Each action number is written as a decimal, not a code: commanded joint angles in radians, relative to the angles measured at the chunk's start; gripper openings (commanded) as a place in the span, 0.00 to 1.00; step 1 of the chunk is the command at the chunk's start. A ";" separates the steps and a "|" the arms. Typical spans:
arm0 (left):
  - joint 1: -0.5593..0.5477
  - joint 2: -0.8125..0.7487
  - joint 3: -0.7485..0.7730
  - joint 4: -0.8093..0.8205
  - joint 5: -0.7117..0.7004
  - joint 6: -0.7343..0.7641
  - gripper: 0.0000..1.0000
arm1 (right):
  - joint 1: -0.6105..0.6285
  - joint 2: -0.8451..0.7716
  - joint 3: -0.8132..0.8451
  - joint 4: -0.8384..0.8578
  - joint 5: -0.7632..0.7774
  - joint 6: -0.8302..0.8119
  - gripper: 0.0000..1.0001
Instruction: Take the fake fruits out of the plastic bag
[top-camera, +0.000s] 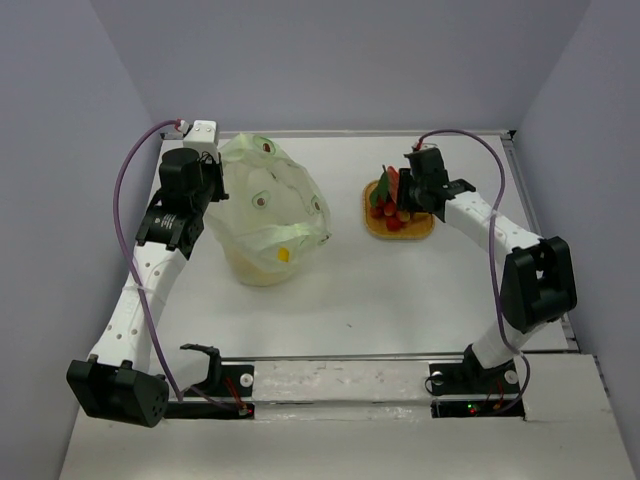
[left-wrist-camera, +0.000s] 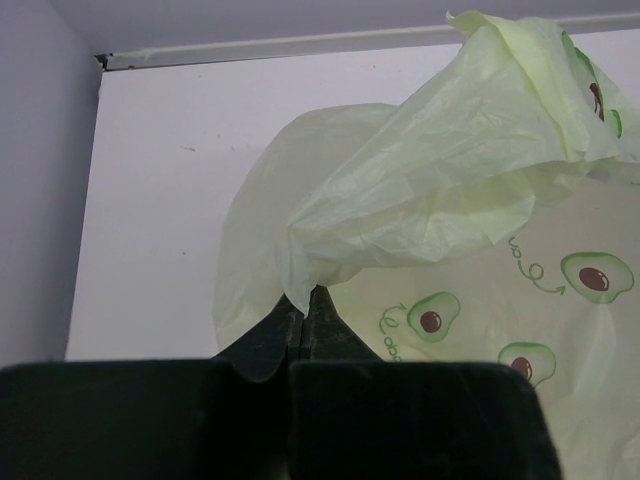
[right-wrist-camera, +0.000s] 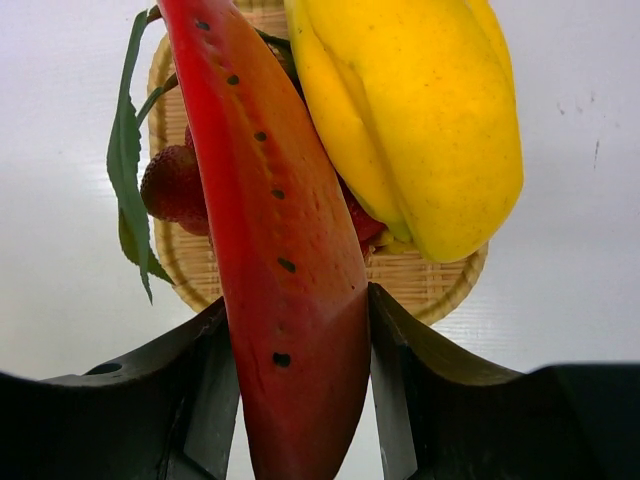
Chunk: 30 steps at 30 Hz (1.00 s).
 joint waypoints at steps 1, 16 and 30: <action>0.006 -0.031 0.015 0.031 0.014 -0.010 0.00 | -0.007 0.032 0.087 0.034 -0.002 -0.001 0.01; 0.006 -0.032 0.015 0.027 0.015 -0.011 0.00 | -0.007 0.078 0.078 0.044 0.001 0.030 0.43; 0.006 -0.028 0.019 0.024 0.034 -0.015 0.00 | -0.007 -0.013 0.078 -0.022 0.124 0.012 1.00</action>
